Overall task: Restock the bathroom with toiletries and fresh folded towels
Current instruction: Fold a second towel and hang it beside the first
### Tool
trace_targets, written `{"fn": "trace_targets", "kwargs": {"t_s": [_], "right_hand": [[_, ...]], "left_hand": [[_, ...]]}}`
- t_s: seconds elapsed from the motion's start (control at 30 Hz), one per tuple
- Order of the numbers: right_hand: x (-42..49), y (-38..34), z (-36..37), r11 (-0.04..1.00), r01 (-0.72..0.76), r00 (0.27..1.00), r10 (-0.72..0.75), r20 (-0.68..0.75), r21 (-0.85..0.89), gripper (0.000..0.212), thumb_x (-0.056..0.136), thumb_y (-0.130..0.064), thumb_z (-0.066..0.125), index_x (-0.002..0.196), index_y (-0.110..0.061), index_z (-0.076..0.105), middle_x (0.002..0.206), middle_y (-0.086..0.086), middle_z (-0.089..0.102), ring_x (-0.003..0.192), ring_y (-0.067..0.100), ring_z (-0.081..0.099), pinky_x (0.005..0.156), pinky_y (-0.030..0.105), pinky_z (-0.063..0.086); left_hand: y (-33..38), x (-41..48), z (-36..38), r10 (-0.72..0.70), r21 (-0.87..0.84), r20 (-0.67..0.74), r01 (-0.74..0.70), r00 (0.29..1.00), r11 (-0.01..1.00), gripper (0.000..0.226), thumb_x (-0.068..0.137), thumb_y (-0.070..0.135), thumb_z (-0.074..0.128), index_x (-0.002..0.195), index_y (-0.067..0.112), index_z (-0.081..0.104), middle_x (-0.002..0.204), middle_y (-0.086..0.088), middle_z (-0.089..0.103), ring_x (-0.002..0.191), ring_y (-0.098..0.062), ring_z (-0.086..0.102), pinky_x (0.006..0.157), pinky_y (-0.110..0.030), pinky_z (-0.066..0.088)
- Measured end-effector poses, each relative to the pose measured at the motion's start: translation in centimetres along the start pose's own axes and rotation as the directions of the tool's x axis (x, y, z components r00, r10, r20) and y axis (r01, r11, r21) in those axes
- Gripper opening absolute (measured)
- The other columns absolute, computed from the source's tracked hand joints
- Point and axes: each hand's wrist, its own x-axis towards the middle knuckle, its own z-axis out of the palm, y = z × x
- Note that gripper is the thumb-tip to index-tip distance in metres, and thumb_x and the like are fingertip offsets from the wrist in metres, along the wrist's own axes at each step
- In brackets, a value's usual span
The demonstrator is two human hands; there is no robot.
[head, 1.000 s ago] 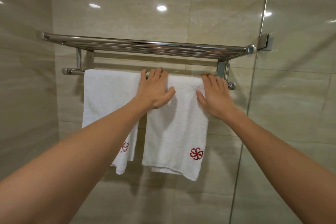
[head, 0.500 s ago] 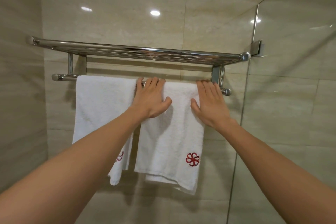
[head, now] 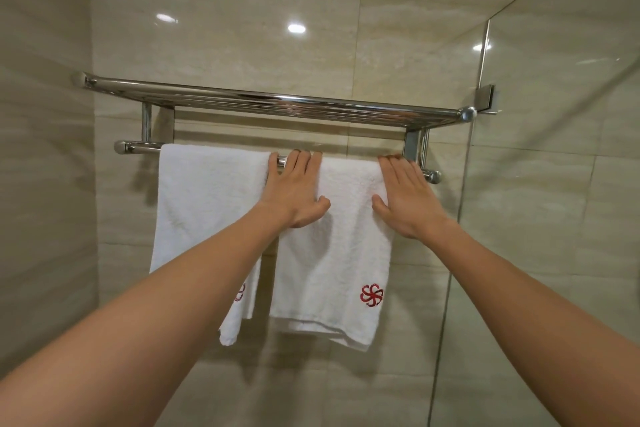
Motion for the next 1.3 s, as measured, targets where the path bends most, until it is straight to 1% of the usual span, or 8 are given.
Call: {"fn": "trace_targets", "kwargs": {"t_s": [0.13,0.27,0.47,0.57,0.73,0.87,1.03,1.3], "right_hand": [[-0.4,-0.5,-0.5,1.000,-0.026,0.998,0.026,0.055,-0.018,0.082,0.095,-0.040,0.048,0.155,-0.007,0.004,0.162,0.012,0.012,0.151,0.027,0.003,0.123,0.040,-0.004],[-0.7,-1.0,-1.0,0.999,-0.041,0.993,0.044,0.110,-0.028,0.085,0.094,-0.038,0.048,0.155,-0.007,-0.001,0.163,0.012,0.006,0.151,0.027,-0.002,0.123,0.042,-0.003],[-1.0,-1.0,-1.1,0.998,-0.042,0.989,0.048,0.137,-0.043,0.089,0.090,-0.037,0.050,0.155,-0.008,-0.002,0.163,0.012,0.006,0.151,0.028,0.000,0.123,0.044,-0.001],[-1.0,-0.9,-1.6,0.998,-0.043,0.984,0.049,0.174,-0.040,0.089,0.090,-0.036,0.050,0.156,-0.008,-0.003,0.163,0.011,0.004,0.151,0.027,-0.001,0.124,0.044,0.002],[-0.7,-1.7,-3.1,0.997,-0.080,0.966,0.077,0.248,0.004,0.085,0.094,-0.033,0.046,0.156,-0.009,-0.007,0.165,0.009,-0.007,0.151,0.024,-0.010,0.123,0.046,0.001],[-2.2,-3.3,-3.6,0.992,-0.117,0.965,0.102,0.242,0.047,0.085,0.094,-0.031,0.045,0.156,-0.009,-0.009,0.164,0.008,-0.012,0.151,0.022,-0.014,0.123,0.044,-0.002],[-5.3,-6.6,-4.2,0.983,-0.146,0.961,0.113,0.254,0.114,0.080,0.097,-0.030,0.045,0.156,-0.009,-0.004,0.165,0.006,-0.010,0.151,0.020,-0.012,0.123,0.039,-0.004],[-12.0,-14.9,-5.0,0.963,-0.222,0.930,0.164,0.328,0.150,0.073,0.098,-0.030,0.043,0.157,-0.010,0.004,0.165,0.007,-0.004,0.152,0.021,-0.010,0.123,0.043,-0.003]], "left_hand": [[0.2,-0.4,-0.6,-0.008,-0.014,0.054,0.009,0.999,1.000,0.087,0.086,0.050,0.046,0.155,0.013,0.007,0.157,-0.009,0.018,0.149,-0.027,0.008,0.118,-0.059,0.003],[0.1,-0.7,-0.9,-0.004,-0.024,0.054,0.006,0.999,1.000,0.088,0.085,0.049,0.046,0.155,0.013,0.007,0.157,-0.009,0.018,0.149,-0.026,0.008,0.119,-0.058,0.005],[0.2,-1.3,-1.1,0.002,-0.002,0.054,-0.002,0.999,1.000,0.088,0.085,0.045,0.048,0.155,0.012,0.007,0.156,-0.009,0.018,0.148,-0.026,0.008,0.120,-0.056,0.003],[0.2,-1.3,-1.7,0.004,-0.004,0.100,-0.004,0.995,1.000,0.088,0.086,0.044,0.048,0.156,0.013,0.005,0.158,-0.010,0.016,0.150,-0.027,0.006,0.120,-0.056,0.002],[0.1,-1.4,-2.8,-0.006,-0.078,0.183,0.021,0.983,0.997,0.089,0.091,0.041,0.047,0.157,0.014,-0.007,0.165,-0.011,-0.006,0.152,-0.027,-0.012,0.121,-0.054,-0.005],[-0.6,-3.6,-2.8,0.031,-0.099,0.170,-0.014,0.985,0.995,0.090,0.093,0.038,0.047,0.156,0.016,-0.013,0.163,-0.012,-0.020,0.149,-0.027,-0.023,0.122,-0.051,-0.008],[-1.8,-8.5,-2.5,0.121,-0.127,0.113,-0.106,0.986,0.986,0.083,0.094,0.035,0.045,0.158,0.018,-0.005,0.165,-0.006,-0.015,0.151,-0.023,-0.019,0.122,-0.046,-0.009],[-3.7,-17.3,-1.8,0.142,-0.228,0.185,-0.098,0.972,0.969,0.075,0.095,0.037,0.042,0.158,0.019,0.006,0.166,-0.006,-0.002,0.153,-0.020,-0.011,0.122,-0.048,-0.006]]}}
